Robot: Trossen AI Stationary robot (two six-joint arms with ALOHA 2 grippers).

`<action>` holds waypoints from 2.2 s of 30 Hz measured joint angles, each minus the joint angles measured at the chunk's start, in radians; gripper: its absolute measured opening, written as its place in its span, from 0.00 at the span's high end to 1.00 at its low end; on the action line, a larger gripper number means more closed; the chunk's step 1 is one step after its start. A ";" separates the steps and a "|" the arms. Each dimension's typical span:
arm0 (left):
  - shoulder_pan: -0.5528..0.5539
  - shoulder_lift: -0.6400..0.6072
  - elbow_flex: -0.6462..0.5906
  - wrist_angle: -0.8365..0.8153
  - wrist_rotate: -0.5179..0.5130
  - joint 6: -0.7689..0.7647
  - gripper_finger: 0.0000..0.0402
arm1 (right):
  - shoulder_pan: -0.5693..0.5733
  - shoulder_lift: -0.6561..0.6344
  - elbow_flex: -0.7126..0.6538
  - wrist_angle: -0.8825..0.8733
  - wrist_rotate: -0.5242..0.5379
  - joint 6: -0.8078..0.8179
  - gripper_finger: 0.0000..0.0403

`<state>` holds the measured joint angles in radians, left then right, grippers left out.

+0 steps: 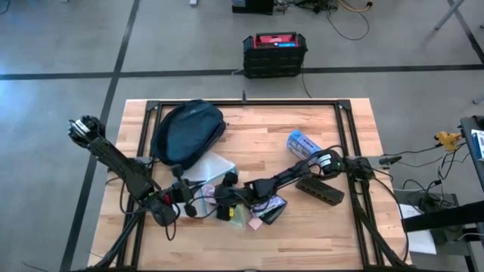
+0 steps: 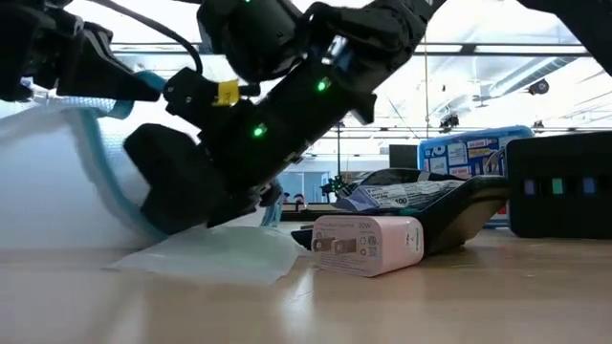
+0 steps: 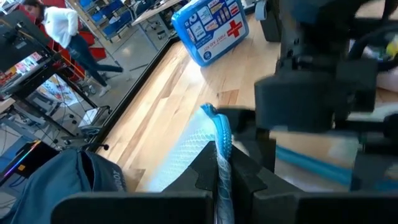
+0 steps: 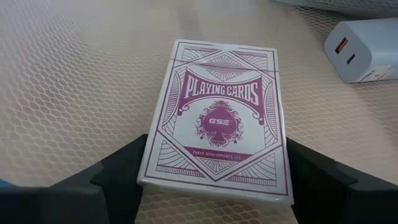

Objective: Unpack backpack
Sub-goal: Remove the white playing cards from the transparent zip bag, then remove the light blue charger adapter from the transparent zip bag

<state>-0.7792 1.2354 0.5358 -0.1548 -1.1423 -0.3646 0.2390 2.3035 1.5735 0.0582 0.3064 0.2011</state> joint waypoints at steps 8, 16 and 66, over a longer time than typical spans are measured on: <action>0.000 0.000 0.000 -0.101 0.034 -0.099 1.00 | 0.070 -0.179 -0.032 -0.219 0.004 -0.050 0.28; 0.000 0.000 -0.001 -0.100 0.087 -0.127 1.00 | 0.135 -0.405 -0.232 -0.400 0.047 0.101 0.28; 0.005 -0.010 0.089 -0.073 -0.089 0.038 1.00 | 0.151 -0.383 -0.425 0.170 0.104 0.002 0.19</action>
<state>-0.7742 1.2251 0.6253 -0.2274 -1.2311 -0.3270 0.3904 1.9203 1.1485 0.2281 0.4108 0.2032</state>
